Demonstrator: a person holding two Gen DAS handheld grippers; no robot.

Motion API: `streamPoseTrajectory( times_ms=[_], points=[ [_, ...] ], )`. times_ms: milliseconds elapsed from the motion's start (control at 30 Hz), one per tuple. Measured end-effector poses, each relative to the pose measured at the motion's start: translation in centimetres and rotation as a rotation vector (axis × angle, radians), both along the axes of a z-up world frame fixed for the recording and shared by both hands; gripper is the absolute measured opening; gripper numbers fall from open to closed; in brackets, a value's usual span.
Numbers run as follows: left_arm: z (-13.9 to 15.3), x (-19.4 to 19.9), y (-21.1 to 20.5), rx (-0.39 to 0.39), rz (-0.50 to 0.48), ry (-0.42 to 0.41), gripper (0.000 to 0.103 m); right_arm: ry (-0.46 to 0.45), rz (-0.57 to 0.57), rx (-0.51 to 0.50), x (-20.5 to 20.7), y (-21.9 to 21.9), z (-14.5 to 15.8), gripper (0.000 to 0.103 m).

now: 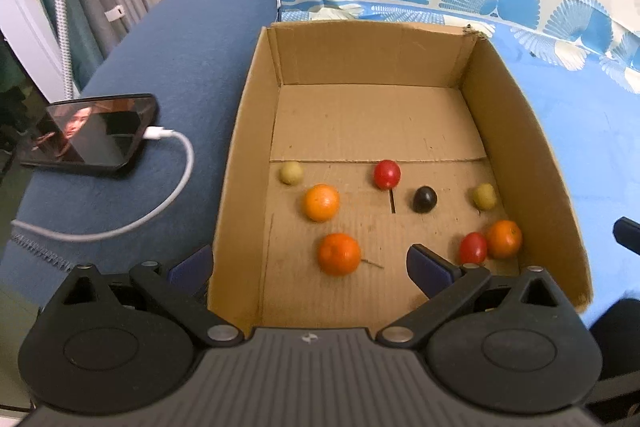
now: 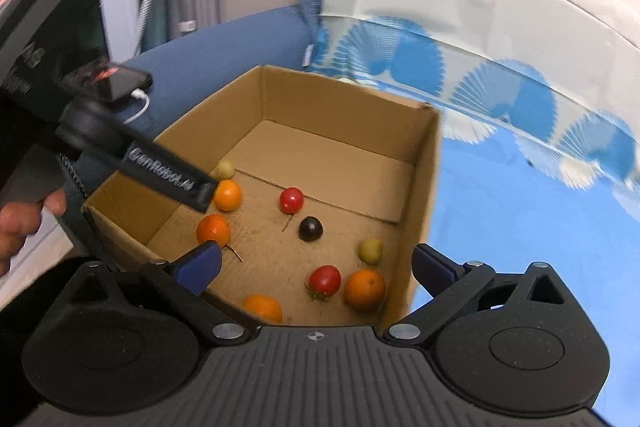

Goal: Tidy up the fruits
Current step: 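Lift both open tools above the filled box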

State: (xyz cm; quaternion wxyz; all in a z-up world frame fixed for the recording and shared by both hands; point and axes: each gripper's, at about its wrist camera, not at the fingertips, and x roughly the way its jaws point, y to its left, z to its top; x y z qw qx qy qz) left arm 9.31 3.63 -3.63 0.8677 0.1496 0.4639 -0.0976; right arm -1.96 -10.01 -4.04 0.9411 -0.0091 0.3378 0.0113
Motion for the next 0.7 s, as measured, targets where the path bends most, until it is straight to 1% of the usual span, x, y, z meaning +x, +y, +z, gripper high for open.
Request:
streamPoseTrajectory(
  times_ms=[167, 333, 567, 700],
  points=[
    [1.0, -2.6, 0.7, -0.017, -0.010, -0.027, 0.103, -0.018, -0.100, 0.036, -2.2, 0.1, 0.8, 0.102],
    [2.1, -5.2, 1.4, -0.034, -0.006, -0.058, 0.103, -0.042, -0.149, 0.042, -4.4, 0.5, 1.3, 0.102],
    [2.6, -7.5, 2.1, -0.077, -0.004, -0.073, 0.103, -0.048, -0.178, 0.040, -6.7, 0.5, 1.6, 0.102],
    [2.8, -8.5, 2.4, -0.111, -0.006, -0.086, 0.103, -0.055, -0.177, 0.035, -7.2, 0.7, 1.8, 0.102]
  ],
)
